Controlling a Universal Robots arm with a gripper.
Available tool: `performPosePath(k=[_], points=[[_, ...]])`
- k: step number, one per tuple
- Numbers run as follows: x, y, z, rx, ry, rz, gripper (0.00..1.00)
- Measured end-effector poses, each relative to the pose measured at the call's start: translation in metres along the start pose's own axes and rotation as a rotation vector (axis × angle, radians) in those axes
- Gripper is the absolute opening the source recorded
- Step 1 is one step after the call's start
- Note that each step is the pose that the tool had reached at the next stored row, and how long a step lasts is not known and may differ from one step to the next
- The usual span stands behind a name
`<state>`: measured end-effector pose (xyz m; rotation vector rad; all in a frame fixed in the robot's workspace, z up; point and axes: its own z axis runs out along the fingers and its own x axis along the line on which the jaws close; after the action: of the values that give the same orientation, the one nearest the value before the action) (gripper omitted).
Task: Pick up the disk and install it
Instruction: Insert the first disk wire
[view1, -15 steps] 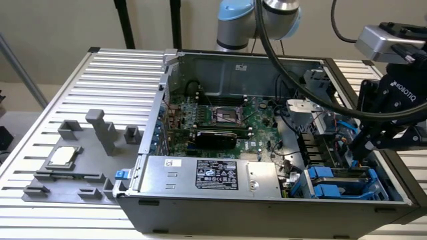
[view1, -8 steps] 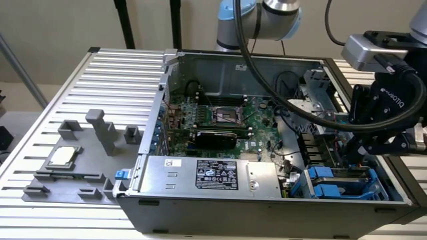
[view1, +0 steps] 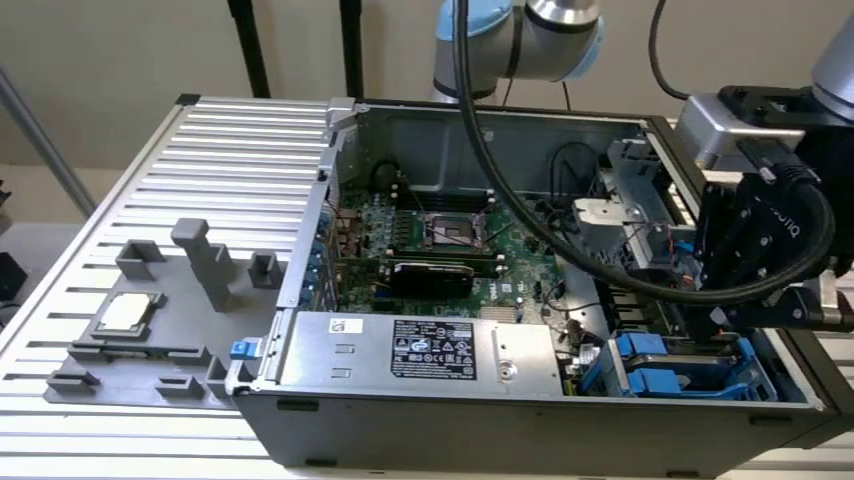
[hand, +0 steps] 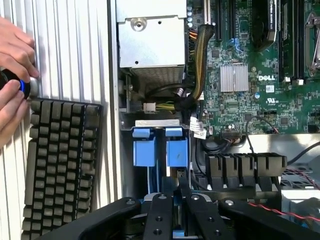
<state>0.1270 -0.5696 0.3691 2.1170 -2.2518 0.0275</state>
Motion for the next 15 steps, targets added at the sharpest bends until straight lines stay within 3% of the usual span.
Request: performPosePath(k=[10,12,15], points=[[0.003,-0.0003,0.0067,0.0243,-0.0657,-0.002,0.0],[0.003,-0.0004,0.0085,0.0276,-0.0762,-0.002,0.0],[0.005,-0.0006,0.0125,0.0296,-0.0871,-0.003,0.0]])
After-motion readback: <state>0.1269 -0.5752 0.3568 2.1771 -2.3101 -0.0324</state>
